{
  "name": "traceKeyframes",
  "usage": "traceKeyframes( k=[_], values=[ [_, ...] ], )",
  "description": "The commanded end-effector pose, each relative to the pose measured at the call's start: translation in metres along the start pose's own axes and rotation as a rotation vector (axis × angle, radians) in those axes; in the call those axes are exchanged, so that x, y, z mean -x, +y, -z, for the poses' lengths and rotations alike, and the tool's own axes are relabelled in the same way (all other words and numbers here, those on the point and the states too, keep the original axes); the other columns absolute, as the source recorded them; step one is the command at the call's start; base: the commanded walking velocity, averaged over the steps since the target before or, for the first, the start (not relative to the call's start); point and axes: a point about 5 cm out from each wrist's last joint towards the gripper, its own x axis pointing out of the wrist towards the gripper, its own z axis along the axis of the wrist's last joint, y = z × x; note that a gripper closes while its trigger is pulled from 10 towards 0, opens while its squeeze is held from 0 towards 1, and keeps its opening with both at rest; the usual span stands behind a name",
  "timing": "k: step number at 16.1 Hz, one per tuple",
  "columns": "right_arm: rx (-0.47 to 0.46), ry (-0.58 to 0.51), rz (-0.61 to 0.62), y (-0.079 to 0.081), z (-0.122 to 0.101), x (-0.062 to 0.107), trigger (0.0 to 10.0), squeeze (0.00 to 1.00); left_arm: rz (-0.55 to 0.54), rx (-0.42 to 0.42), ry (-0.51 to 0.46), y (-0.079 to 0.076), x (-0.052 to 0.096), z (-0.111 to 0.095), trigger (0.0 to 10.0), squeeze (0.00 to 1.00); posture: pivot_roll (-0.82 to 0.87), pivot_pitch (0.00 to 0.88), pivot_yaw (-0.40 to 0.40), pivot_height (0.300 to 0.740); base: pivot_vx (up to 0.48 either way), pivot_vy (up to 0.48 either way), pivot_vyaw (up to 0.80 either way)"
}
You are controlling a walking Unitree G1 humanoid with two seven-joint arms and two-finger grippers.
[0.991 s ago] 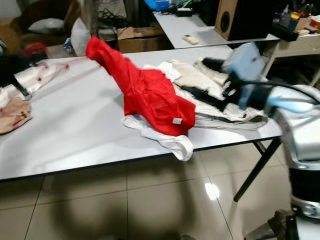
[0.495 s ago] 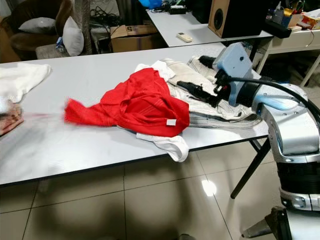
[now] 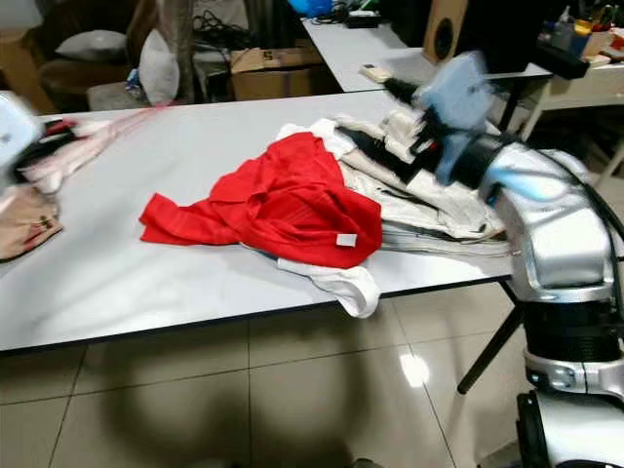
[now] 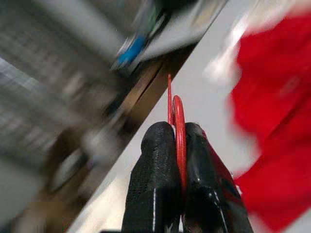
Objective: Hang hanger
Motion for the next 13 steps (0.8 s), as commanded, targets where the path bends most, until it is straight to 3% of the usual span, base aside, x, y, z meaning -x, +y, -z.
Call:
traceKeyframes(
  k=[1,3,7,10,13],
  values=[
    [0.024,-0.095,-0.089,0.005,-0.024,-0.002,10.0,0.00,0.055,0.017,-0.080,-0.002,-0.006,-0.018,10.0,0.00,-0.06,0.000,0.057,0.740,0.000,0.000,0.00],
    [0.099,-0.079,-0.261,0.018,-0.034,-0.005,10.0,0.00,0.243,0.080,-0.173,-0.027,-0.023,-0.035,10.0,0.00,-0.07,0.000,0.069,0.740,0.000,0.000,0.00],
    [0.187,0.074,-0.487,0.036,-0.029,-0.015,10.0,0.00,0.469,0.045,-0.252,-0.057,-0.049,-0.071,10.0,0.00,-0.08,0.000,0.095,0.740,0.000,0.000,0.00],
    [0.237,0.188,-0.547,0.039,-0.013,-0.029,10.0,0.00,0.603,-0.025,-0.280,-0.068,-0.055,-0.093,10.0,0.00,-0.08,0.000,0.087,0.740,0.000,0.000,0.00],
    [0.284,0.281,-0.489,0.029,-0.002,-0.045,10.0,0.00,0.629,-0.081,-0.285,-0.069,-0.056,-0.103,10.0,0.00,-0.08,0.000,0.080,0.740,0.000,0.000,0.00]
  ],
)
